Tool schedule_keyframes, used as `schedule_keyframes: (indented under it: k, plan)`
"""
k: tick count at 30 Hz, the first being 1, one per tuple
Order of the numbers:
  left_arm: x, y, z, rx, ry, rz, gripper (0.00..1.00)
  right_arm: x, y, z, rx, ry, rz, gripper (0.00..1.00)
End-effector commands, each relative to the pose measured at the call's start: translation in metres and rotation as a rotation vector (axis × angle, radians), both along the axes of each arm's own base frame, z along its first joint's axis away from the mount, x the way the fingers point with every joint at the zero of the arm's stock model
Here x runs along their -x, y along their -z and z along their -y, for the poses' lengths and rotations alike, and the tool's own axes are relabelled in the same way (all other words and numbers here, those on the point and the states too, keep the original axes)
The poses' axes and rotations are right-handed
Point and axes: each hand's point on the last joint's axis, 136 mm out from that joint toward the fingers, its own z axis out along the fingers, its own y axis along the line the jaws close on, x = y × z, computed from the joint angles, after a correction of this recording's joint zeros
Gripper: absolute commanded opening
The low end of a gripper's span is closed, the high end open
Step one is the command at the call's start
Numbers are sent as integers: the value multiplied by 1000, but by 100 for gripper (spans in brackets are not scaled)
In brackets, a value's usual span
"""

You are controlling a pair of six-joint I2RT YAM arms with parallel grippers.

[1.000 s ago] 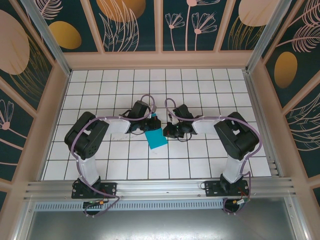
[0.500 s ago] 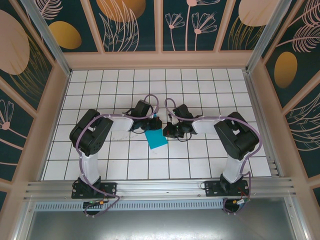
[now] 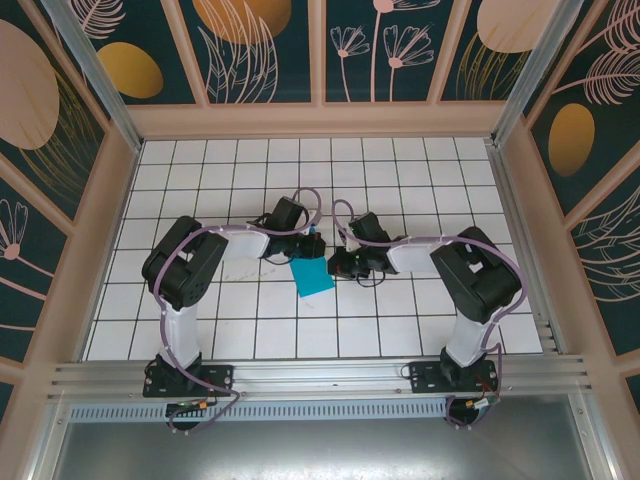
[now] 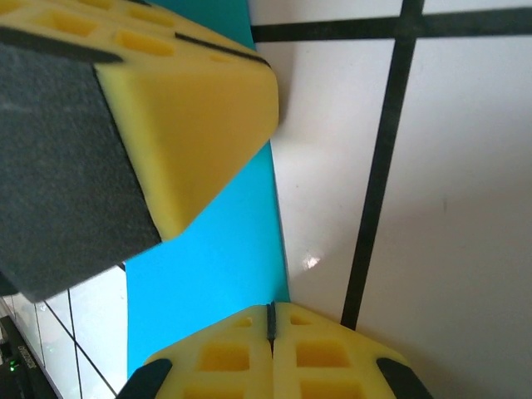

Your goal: Fold a paper plane with a square sheet of paper (pick it up from the middle)

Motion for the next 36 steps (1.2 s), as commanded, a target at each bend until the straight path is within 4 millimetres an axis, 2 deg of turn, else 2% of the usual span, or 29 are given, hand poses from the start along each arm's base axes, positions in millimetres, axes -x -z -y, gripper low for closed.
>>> schedule_keyframes:
  k: [1,15,29,36]
  plan:
    - [-27,15,-26,-84,-70,38,7,52,39,35,155,-22,-184,0]
    - [-59,13,-45,-100,-109,57,7,61,45,41,176,-22,-200,0]
    - [-91,9,-44,-111,-134,85,7,64,47,45,192,-22,-200,0]
    - [-110,-12,-45,-119,-174,148,8,63,46,44,190,-23,-195,0]
